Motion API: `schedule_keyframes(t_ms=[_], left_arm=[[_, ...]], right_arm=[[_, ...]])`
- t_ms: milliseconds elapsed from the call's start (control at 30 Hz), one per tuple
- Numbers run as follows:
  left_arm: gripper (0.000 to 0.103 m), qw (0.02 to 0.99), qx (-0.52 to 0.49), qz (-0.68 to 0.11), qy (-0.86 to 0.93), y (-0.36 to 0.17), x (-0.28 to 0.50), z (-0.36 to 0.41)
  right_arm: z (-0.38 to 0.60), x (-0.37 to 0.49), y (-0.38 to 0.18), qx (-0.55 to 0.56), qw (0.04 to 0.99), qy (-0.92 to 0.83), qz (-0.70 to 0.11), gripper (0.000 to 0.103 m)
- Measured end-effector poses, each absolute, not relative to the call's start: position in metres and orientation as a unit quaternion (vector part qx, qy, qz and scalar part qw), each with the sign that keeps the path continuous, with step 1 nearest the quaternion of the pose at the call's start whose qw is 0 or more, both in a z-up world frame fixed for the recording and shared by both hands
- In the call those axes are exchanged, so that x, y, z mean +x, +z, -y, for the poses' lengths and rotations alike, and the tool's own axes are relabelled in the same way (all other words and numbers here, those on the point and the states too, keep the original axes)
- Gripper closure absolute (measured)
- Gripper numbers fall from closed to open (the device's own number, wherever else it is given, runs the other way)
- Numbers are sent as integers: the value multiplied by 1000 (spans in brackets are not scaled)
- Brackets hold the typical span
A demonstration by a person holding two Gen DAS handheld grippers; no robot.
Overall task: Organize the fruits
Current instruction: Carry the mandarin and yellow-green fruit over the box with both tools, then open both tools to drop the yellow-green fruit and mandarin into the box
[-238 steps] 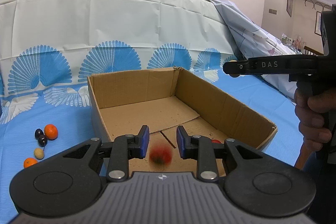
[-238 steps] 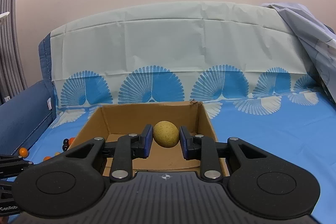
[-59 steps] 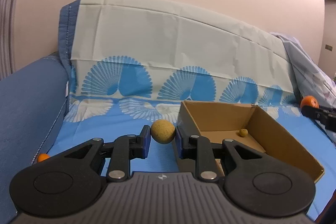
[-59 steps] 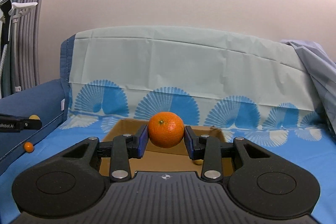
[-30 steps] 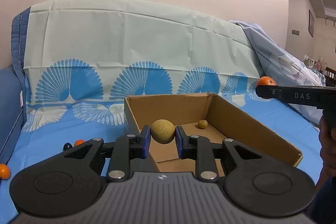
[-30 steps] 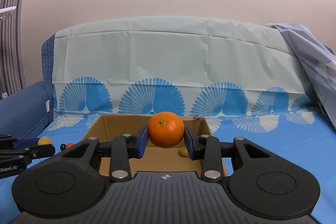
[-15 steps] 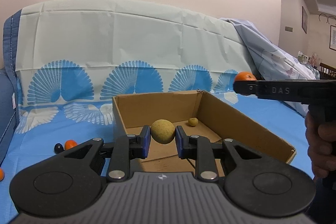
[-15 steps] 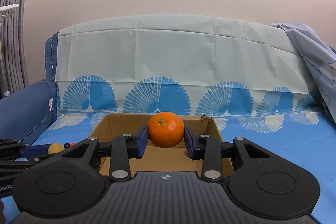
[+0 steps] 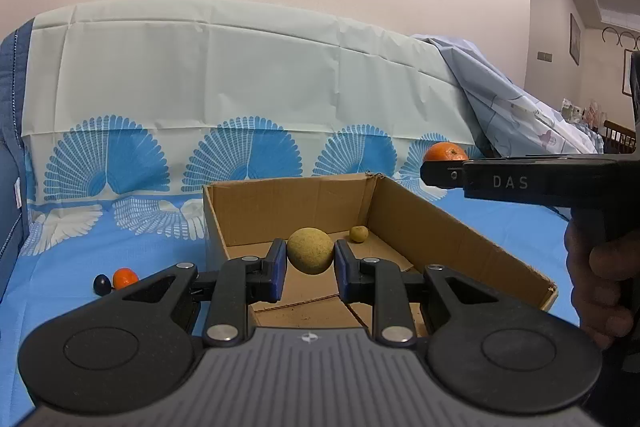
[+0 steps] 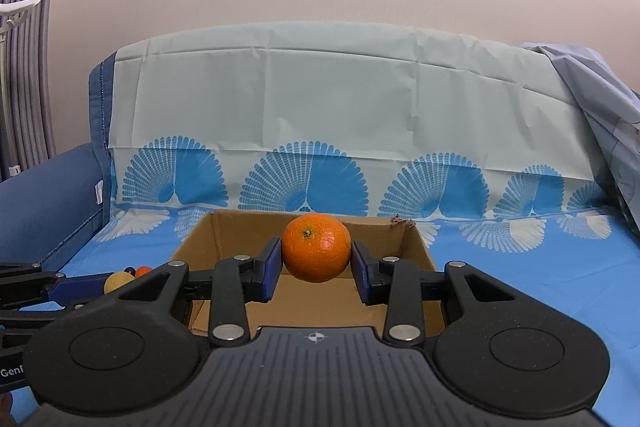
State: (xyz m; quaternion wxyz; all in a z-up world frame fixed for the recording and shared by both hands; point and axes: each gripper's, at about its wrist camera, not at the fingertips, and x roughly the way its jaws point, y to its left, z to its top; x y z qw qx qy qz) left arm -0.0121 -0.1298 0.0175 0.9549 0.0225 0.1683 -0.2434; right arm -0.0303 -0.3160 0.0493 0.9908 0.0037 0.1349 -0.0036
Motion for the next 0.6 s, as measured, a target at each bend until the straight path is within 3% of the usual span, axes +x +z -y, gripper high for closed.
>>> schedule_keyframes(t_ms=[600], left_arm=[[75,953,28,-171,-248,17,-11,133]], right_arm=[[308,-23,47,1,990,5,-142,64]])
